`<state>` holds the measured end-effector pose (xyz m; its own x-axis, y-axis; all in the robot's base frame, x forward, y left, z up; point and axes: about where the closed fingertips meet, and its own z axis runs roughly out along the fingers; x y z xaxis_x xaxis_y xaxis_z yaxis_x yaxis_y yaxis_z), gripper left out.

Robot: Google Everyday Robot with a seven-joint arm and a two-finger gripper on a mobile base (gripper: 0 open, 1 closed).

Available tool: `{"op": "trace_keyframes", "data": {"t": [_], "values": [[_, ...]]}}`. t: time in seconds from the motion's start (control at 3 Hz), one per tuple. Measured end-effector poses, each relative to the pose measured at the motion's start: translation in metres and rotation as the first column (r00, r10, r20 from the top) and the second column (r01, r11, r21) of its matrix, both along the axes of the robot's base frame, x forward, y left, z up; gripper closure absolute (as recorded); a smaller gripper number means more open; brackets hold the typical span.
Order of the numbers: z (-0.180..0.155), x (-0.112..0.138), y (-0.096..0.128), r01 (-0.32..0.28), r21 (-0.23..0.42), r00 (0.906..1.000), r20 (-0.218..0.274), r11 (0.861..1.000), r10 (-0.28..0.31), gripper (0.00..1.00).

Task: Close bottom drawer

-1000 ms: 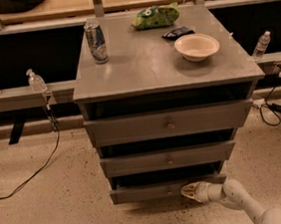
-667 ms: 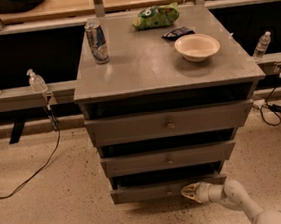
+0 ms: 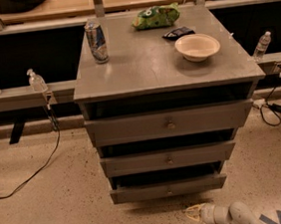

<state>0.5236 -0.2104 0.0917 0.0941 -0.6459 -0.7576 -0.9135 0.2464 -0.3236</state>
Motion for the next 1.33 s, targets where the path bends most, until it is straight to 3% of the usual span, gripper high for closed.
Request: {"op": "trace_keyframes", "data": {"t": [0.33, 0.67, 1.33], "values": [[-0.001, -0.021, 0.001, -0.013, 0.016, 0.9994, -0.032, 1.000, 0.013, 1.00], [0.015, -0.019, 0.005, -0.049, 0.054, 0.9971, -0.055, 0.997, 0.052, 1.00], [0.044, 0.024, 0.010, -0.100, 0.087, 0.9927, -0.059, 0.991, 0.105, 1.00]]}}
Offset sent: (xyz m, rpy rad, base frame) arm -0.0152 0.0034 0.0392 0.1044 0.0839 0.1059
